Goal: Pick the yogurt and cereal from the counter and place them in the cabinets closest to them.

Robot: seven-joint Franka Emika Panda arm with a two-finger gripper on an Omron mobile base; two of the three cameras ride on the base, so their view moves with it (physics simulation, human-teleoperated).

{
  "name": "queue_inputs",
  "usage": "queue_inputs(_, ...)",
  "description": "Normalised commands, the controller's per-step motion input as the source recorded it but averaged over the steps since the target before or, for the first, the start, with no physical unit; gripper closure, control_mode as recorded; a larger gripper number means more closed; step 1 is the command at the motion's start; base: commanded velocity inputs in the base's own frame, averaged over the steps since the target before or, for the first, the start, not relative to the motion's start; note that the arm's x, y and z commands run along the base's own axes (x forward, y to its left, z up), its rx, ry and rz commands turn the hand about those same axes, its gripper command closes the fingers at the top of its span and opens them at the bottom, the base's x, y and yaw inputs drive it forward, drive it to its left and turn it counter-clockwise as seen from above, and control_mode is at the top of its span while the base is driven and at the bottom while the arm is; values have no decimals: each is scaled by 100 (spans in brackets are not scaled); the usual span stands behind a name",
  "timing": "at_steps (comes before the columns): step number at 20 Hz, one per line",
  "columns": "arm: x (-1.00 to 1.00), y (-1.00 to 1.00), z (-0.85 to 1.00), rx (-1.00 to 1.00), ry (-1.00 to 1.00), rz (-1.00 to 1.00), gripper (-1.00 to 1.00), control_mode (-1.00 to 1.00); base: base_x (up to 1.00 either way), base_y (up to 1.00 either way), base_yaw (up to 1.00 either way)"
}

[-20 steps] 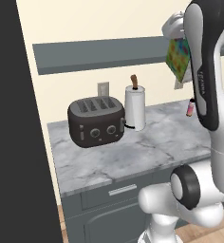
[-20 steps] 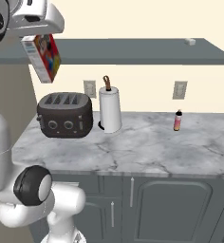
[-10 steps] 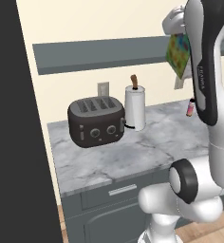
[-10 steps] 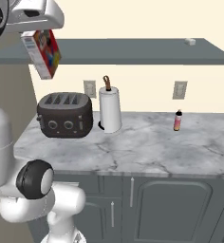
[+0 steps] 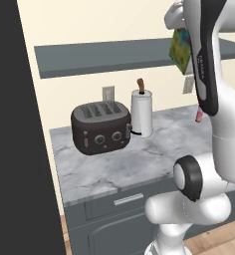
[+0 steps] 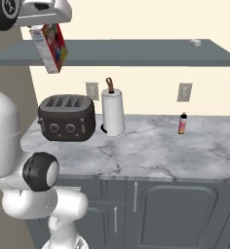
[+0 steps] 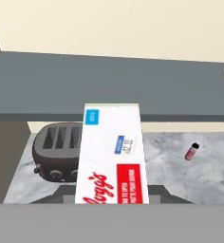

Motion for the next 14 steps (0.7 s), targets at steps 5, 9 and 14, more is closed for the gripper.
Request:
queue_inputs(5, 53, 0, 10, 0, 3, -1, 100, -100, 0, 0, 0)
queue_inputs(9, 53, 0, 9, 0, 5, 0, 100, -100, 0, 0, 0)
queue_inputs(14, 56, 1, 3, 0, 4, 0, 100, -100, 0, 0, 0)
